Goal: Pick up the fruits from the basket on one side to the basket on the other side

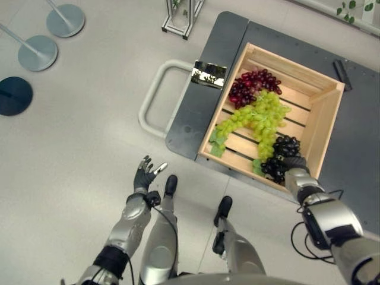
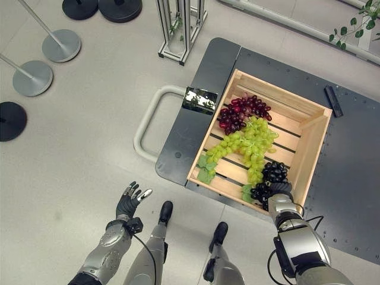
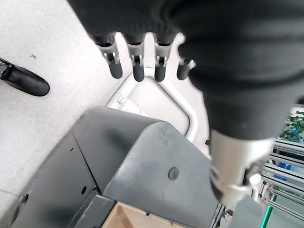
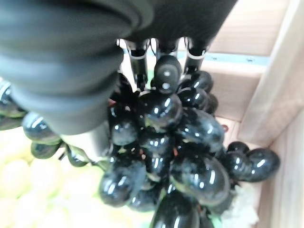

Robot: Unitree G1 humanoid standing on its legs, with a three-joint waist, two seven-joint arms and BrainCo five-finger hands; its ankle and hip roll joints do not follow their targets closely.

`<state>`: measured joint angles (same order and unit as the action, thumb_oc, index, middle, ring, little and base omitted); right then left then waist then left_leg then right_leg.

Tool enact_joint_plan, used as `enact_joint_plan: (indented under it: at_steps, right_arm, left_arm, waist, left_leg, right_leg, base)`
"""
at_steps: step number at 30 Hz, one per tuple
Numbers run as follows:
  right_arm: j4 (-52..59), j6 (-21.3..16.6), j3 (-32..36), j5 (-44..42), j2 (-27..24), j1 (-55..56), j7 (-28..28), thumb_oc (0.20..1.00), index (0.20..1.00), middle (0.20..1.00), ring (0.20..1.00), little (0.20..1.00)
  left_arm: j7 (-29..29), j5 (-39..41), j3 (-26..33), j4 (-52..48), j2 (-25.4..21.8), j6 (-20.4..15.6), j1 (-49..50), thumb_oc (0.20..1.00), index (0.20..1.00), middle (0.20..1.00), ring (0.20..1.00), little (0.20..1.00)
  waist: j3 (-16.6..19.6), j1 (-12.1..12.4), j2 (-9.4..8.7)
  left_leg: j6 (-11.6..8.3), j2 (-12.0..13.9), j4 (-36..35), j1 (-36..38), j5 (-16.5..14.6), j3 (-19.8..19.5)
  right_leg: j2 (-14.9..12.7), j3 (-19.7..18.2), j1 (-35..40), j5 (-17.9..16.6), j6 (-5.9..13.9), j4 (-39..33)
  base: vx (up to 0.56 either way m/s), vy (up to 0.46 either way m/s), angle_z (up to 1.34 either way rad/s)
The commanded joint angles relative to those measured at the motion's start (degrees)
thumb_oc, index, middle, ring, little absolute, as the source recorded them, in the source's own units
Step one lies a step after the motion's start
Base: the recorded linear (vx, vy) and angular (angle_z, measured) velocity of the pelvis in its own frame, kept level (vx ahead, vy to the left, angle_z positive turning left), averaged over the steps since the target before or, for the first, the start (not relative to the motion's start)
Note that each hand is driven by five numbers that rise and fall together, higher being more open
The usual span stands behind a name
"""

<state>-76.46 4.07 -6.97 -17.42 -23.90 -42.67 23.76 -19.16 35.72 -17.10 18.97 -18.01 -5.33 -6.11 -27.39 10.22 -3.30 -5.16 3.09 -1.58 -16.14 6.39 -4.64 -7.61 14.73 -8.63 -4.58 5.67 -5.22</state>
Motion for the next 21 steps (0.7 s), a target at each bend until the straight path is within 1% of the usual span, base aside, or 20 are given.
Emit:
enact_joint_plan:
  at_steps: [1, 7, 9, 11, 12, 13, 17, 19, 21]
  right_arm:
    - [0.5, -0.3, -2.7, -1.2, 1.7, 0.0, -0.1, 0.2, 0.2, 0.2, 0.2, 0.2]
    - [6.1, -2.4, -3.4, -2.6, 4.3, 2.4, 1.2, 0.2, 0.2, 0.2, 0.2, 0.2]
    - [9.9, -3.4, -3.4, -3.4, 5.6, 4.4, 1.8, 0.2, 0.2, 0.2, 0.2, 0.2]
    - [15.8, -4.7, -3.6, -4.0, 6.7, 7.5, 2.1, 0.2, 0.2, 0.2, 0.2, 0.2]
    - [23.2, -5.8, -3.8, -4.0, 7.5, 11.2, 2.0, 0.2, 0.2, 0.2, 0.2, 0.2]
    - [23.5, -5.7, -3.8, -3.9, 7.5, 11.5, 2.1, 0.2, 0.2, 0.2, 0.2, 0.2]
    - [39.2, -8.2, -2.1, -3.8, 7.3, 19.6, 1.5, 0.2, 0.2, 0.2, 0.2, 0.2]
    - [47.7, -9.2, -0.7, -3.7, 6.6, 24.3, -0.2, 0.2, 0.2, 0.2, 0.2, 0.2]
    - [53.1, -10.3, 0.6, -2.9, 5.9, 28.0, -1.3, 0.2, 0.2, 0.2, 0.2, 0.2]
  left_arm:
    - [-0.3, -0.8, -0.7, -3.5, 1.5, -1.6, -0.7, 1.0, 1.0, 1.0, 1.0, 1.0]
    - [-1.1, -0.7, 0.1, -3.0, 1.2, -1.6, -0.9, 1.0, 1.0, 1.0, 1.0, 1.0]
    - [-1.4, -0.7, 0.6, -2.5, 1.1, -1.5, -1.0, 1.0, 1.0, 1.0, 1.0, 1.0]
    - [-1.7, -0.8, 1.4, -2.4, 1.1, -1.4, -0.9, 1.0, 1.0, 1.0, 1.0, 1.0]
    - [-1.6, -1.6, 2.3, -2.1, 0.6, -1.0, -0.8, 1.0, 1.0, 1.0, 1.0, 1.0]
    - [-1.6, -1.6, 2.3, -2.1, 0.6, -1.0, -0.7, 1.0, 1.0, 1.0, 1.0, 1.0]
    - [-1.3, -3.8, 4.0, -1.5, -0.6, -0.2, -0.1, 1.0, 1.0, 1.0, 1.0, 1.0]
    - [-0.4, -5.5, 4.9, -1.8, -1.8, 0.4, 0.9, 1.0, 1.0, 1.0, 1.0, 1.0]
    - [0.3, -7.1, 5.6, -2.3, -3.1, 0.6, 1.4, 1.0, 1.0, 1.0, 1.0, 1.0]
  waist:
    - [0.2, -0.3, 1.59]
    - [0.2, -1.1, 1.14]
    - [0.3, -1.5, 0.94]
    - [0.3, -2.0, 0.66]
    - [0.5, -2.6, 0.22]
    - [0.5, -2.6, 0.2]
    - [1.2, -3.9, -0.94]
    - [1.9, -4.5, -1.66]
    - [2.4, -5.1, -2.3]
  left_leg:
    - [0.82, -0.8, -3.4, -1.8, 1.7, 2.2]
    - [0.75, -0.7, -3.4, -1.5, 1.7, 2.5]
    - [0.68, -0.5, -3.4, -1.4, 1.7, 2.6]
    - [0.63, -0.4, -3.4, -1.3, 1.7, 2.6]
    - [0.58, -0.1, -3.4, -1.1, 1.7, 2.7]
    - [0.58, -0.2, -3.4, -1.1, 1.7, 2.7]
    - [0.45, 0.2, -3.4, -0.7, 1.6, 3.1]
    - [0.41, 0.4, -3.4, -0.3, 1.5, 3.3]
    - [0.37, 0.5, -3.4, 0.0, 1.4, 3.4]
  right_leg:
    - [-3.1, -1.5, -2.2, -3.5, 4.35, 0.2]
    - [-2.9, -1.9, -2.2, -3.5, 4.09, 0.2]
    - [-2.8, -2.0, -2.2, -3.5, 4.07, 0.2]
    - [-2.7, -2.1, -2.2, -3.5, 4.03, 0.2]
    - [-2.6, -2.2, -2.2, -3.5, 4.03, 0.2]
    - [-2.7, -2.2, -2.2, -3.5, 4.03, 0.2]
    - [-2.5, -2.4, -2.2, -3.4, 4.01, 0.2]
    - [-2.5, -2.4, -1.9, -3.4, 4.02, 0.2]
    - [-2.4, -2.5, -1.6, -3.4, 4.05, 0.2]
  base:
    - [0.0, 0.0, 0.0]
    - [0.0, 0.0, 0.0]
    - [0.0, 0.0, 0.0]
    - [-0.01, -0.014, -0.02]
    - [-0.02, -0.023, -0.08]
    - [-0.02, -0.023, -0.1]
    - [-0.02, -0.018, -0.08]
    - [0.0, -0.015, -0.01]
    - [0.0, -0.018, 0.01]
